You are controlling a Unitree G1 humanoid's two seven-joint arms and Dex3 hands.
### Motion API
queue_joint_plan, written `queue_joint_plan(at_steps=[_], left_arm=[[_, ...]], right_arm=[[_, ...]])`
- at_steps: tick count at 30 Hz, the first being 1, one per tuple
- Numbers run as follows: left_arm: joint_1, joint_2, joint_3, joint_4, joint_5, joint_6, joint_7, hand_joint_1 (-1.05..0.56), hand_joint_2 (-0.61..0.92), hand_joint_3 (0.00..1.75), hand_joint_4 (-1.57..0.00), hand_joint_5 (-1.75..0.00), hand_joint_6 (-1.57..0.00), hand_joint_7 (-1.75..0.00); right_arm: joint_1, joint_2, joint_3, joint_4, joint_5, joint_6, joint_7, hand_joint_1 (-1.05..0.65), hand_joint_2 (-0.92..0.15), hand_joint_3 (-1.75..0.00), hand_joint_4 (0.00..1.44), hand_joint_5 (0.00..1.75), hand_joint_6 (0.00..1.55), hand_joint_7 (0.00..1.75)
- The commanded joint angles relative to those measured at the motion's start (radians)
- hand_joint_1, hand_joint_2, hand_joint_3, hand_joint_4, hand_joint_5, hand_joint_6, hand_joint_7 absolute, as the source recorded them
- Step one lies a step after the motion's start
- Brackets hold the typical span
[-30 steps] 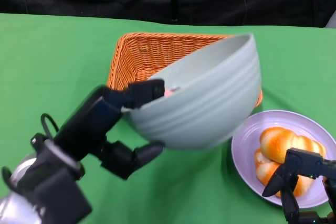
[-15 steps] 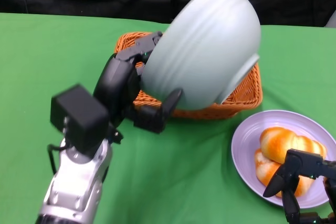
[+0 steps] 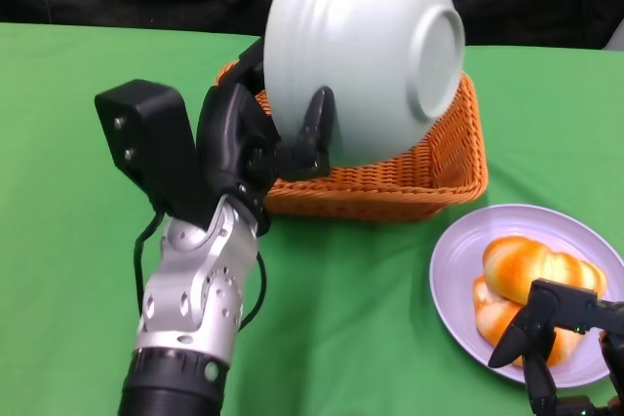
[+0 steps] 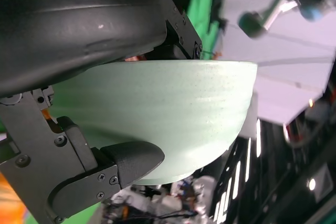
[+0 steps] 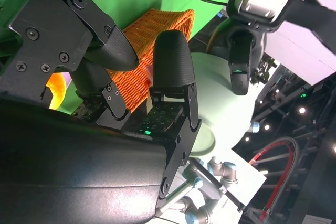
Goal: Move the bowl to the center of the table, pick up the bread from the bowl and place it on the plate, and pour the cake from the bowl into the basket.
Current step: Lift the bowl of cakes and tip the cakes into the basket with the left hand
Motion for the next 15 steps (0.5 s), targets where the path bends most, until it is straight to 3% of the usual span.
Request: queue_joint_plan(at_steps=[1, 6, 15], left_arm=[[-0.045, -0.019, 0.047, 0.018, -0.05, 0.037, 0.024, -0.12, 0.28, 1.74, -1.07, -1.75, -0.89, -1.75], [-0.062, -0.051, 0.104, 0.033, -0.132, 0.113, 0.046, -0.14, 0.3, 1.75, -1.07, -1.75, -0.89, -1.75], [-0.089, -0.095, 0.19, 0.035, -0.298, 0.257, 0.209, -0.19, 0.31, 1.7, -1.09, -1.75, -0.85, -1.75]], right_arm=[[0.002, -0.003, -0.006, 0.002, -0.006, -0.004, 0.001, -0.03, -0.13, -1.75, 0.93, 1.73, 0.88, 1.4], [0.003, -0.001, -0.003, 0.006, -0.007, -0.012, 0.0, -0.03, -0.13, -1.75, 0.93, 1.72, 0.88, 1.4], [0.002, 0.001, -0.006, 0.008, -0.013, -0.015, -0.003, -0.03, -0.13, -1.75, 0.94, 1.73, 0.89, 1.4]])
